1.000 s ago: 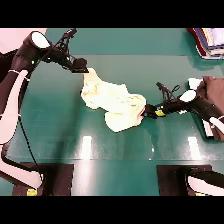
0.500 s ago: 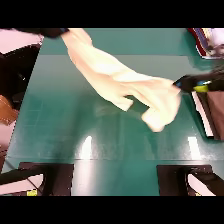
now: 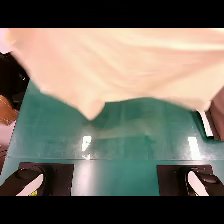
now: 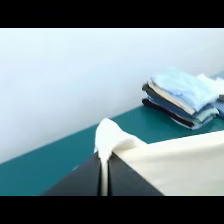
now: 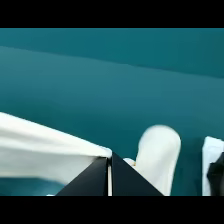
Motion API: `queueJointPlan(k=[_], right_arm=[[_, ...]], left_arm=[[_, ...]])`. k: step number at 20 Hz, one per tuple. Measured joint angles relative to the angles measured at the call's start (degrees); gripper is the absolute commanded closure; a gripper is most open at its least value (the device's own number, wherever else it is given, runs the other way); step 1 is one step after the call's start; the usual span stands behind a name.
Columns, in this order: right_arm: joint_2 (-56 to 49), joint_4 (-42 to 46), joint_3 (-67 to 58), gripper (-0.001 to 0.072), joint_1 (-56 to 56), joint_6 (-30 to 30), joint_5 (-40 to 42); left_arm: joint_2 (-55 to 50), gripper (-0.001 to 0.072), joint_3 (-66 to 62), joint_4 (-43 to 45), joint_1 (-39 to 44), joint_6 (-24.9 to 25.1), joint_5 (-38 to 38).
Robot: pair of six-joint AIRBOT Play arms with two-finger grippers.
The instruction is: Fold the shirts.
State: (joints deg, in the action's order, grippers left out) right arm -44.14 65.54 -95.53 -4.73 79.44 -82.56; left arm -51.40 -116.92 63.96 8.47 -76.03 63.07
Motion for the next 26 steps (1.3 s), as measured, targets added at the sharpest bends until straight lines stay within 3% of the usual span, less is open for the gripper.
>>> queueJointPlan(k=[4, 9, 15, 16, 17, 18, 19, 21, 26], right_arm=[[-6.54, -0.15, -8.41, 0.0701, -0.26, 1.22, -6.25], [-20.44, 1.86, -6.99, 0.0701, 6.78, 4.37, -9.73], [-40.19, 2.05, 0.57, 0.0695, 11.45, 3.91, -4.44], [-42.86, 1.88, 1.03, 0.0693, 11.76, 3.52, -2.82], [-44.87, 1.62, 1.31, 0.0549, 11.85, 3.23, -1.16], [-46.71, 1.46, 1.57, 0.0306, 11.82, 2.91, 0.39], [-48.11, 0.52, 1.75, 0.0290, 11.56, 2.56, 1.62], [-49.35, -3.30, 1.97, 0.0296, 10.19, 1.68, 3.15], [-45.13, -14.51, 5.53, 0.0300, 4.68, -2.62, 1.62]], left_arm=[[-1.88, 0.0683, 0.07, 6.99, 0.00, -0.96, 0.74], [-15.72, 0.0682, 5.75, 15.91, -0.04, -4.17, 8.17], [-36.17, 0.0681, 15.96, 16.85, -0.11, -6.54, 5.51], [-38.64, 0.0633, 16.61, 16.85, -0.09, -6.91, 3.61], [-40.52, 0.0333, 17.07, 16.85, -0.09, -7.34, 1.99], [-41.62, 0.0126, 17.20, 17.00, -0.13, -7.76, 0.37], [-42.45, 0.0167, 17.14, 16.90, -0.35, -8.15, -0.85], [-43.56, 0.0166, 15.76, 16.59, -1.62, -8.72, -0.24], [-41.57, 0.0166, 16.02, 10.97, -8.35, -9.05, 11.26]])
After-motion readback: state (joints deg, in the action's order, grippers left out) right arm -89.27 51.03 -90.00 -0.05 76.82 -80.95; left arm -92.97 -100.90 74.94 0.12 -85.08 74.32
